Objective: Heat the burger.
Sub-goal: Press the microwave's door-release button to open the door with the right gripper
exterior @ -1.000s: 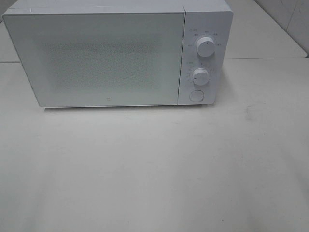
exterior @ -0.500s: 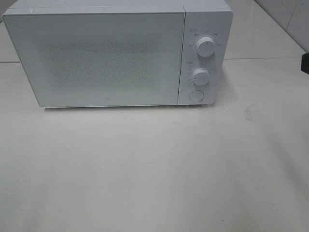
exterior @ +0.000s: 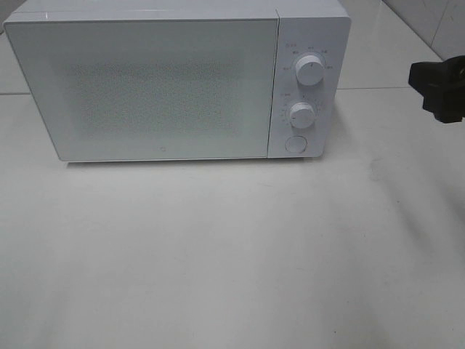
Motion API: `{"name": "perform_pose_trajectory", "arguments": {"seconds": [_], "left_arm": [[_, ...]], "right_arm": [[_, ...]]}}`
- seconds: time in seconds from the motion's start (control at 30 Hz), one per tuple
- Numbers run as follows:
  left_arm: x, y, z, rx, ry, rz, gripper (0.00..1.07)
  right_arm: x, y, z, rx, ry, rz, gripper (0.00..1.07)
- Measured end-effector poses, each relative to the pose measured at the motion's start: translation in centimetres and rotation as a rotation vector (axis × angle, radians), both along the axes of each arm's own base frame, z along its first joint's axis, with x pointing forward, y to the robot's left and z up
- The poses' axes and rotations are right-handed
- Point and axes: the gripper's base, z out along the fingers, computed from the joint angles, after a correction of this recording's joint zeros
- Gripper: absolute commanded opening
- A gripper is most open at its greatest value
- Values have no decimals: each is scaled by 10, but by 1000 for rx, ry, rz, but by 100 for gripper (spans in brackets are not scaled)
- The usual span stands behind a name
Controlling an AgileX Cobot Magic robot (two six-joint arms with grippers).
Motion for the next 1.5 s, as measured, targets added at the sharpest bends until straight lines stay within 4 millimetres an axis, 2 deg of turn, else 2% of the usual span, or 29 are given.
{"name": "perform_pose_trajectory", "arguments": {"seconds": [0.17, 0.23, 0.33, 0.5, 0.63, 0.73, 0.8, 0.97, 1.0, 1.1, 1.17, 1.5], "left_arm": [[0, 0, 0, 0, 0, 0, 101], [0, 0, 0, 0, 0, 0, 101], [0, 0, 0, 0, 0, 0, 101], [0, 0, 0, 0, 0, 0, 101], [0, 0, 0, 0, 0, 0, 101], [0, 0, 0, 0, 0, 0, 101], [0, 0, 0, 0, 0, 0, 101], [0, 0, 0, 0, 0, 0, 101], [0, 0, 0, 0, 0, 0, 101], [0, 0, 0, 0, 0, 0, 101], [0, 0, 0, 0, 0, 0, 101], [0, 0, 0, 0, 0, 0, 101]], "right_arm": [[8, 1, -14, 2, -40, -9, 73], [15, 1, -27, 3, -89, -19, 73], [15, 1, -30, -1, -97, -21, 73], [22, -2, -51, -12, -112, -67, 73], [23, -2, -59, -18, -112, -89, 73], [22, 5, -69, -29, -107, -93, 73], [22, 17, -80, -44, -86, -95, 73], [20, 31, -91, -55, -73, -86, 73], [19, 39, -97, -60, -65, -77, 73], [18, 41, -98, -58, -67, -82, 73], [13, 53, -107, -58, -51, -95, 73], [15, 84, -115, -54, -47, -117, 73]]}}
